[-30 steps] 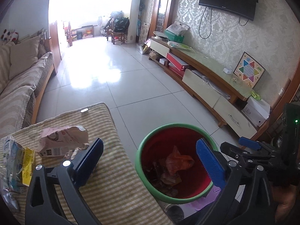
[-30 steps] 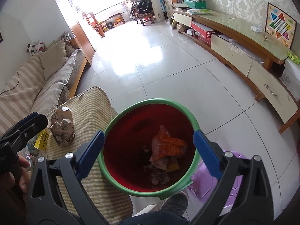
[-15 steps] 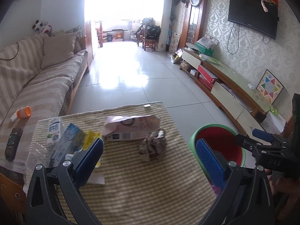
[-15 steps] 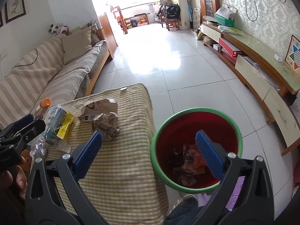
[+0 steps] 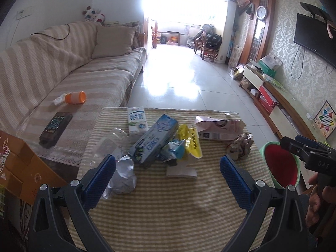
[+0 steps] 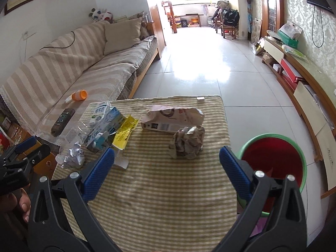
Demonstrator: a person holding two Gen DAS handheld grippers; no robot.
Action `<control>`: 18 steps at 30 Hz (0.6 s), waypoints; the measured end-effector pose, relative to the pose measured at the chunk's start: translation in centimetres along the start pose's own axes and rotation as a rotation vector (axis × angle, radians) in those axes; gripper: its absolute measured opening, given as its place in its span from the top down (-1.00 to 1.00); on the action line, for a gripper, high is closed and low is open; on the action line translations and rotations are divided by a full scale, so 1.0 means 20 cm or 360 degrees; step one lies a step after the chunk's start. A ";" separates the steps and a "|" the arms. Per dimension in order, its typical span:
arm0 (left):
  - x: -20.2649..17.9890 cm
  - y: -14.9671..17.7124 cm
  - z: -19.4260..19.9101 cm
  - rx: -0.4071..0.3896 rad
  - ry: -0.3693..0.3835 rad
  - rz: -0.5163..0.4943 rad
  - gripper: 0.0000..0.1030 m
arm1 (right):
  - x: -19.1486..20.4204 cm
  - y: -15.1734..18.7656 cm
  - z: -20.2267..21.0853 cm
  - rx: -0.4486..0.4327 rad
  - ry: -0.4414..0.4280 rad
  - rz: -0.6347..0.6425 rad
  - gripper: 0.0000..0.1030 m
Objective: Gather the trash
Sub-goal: 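Move both tools back over the table toward the crumpled paper and foil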
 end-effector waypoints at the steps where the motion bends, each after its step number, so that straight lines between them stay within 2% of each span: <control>1: 0.04 0.01 0.01 0.0001 -0.0006 0.0017 -0.84 | 0.03 0.00 0.00 0.0002 -0.0004 0.0015 -0.91; 11: 0.37 0.11 0.07 0.0038 -0.0075 0.0157 -0.84 | 0.27 0.02 -0.06 0.0058 -0.0021 0.0081 -0.91; 18: 0.42 0.15 -0.02 0.0113 -0.0058 0.0180 -0.84 | 0.28 0.06 -0.13 0.0098 0.0000 0.0072 -0.91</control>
Point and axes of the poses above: each gripper's, at about its wrist camera, not at the fingertips, and z roughly against the way its jaws point, x to its left, y to its underside, the point moved 10 cm from there along -z, roughly the way its jaws point, and after that the axes turned 7 degrees about y, right-handed, at the moved point
